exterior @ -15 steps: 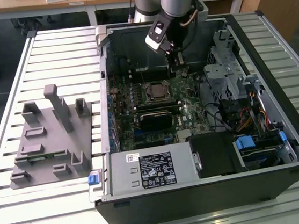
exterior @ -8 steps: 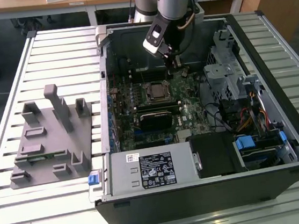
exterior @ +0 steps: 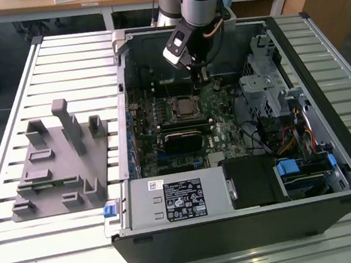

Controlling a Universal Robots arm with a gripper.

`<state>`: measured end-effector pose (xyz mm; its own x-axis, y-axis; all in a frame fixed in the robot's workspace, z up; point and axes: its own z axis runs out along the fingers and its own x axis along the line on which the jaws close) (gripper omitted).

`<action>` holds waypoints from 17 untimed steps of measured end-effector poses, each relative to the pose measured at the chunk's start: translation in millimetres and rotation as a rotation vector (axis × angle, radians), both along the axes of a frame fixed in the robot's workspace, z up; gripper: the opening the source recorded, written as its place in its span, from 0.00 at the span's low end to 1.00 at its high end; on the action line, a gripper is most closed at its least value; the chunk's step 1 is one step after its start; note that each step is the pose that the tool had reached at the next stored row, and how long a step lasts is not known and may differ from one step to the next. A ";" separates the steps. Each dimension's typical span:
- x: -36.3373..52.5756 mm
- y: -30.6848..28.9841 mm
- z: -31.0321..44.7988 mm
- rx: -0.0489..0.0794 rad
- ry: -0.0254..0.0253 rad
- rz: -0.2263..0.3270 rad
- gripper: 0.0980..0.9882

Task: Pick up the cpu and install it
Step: 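Close the cpu cover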

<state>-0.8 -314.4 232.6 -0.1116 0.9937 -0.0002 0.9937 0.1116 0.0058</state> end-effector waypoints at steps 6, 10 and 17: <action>-22.2 0.0 -2.7 0.000 0.0000 -0.005 0.01; -36.8 0.1 -5.7 0.000 -0.0001 -0.005 0.01; -48.0 0.2 -14.3 -0.001 0.0000 -0.019 0.01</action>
<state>-48.8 -314.2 218.3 -0.0927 0.9957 -0.0007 0.9957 0.0927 0.0057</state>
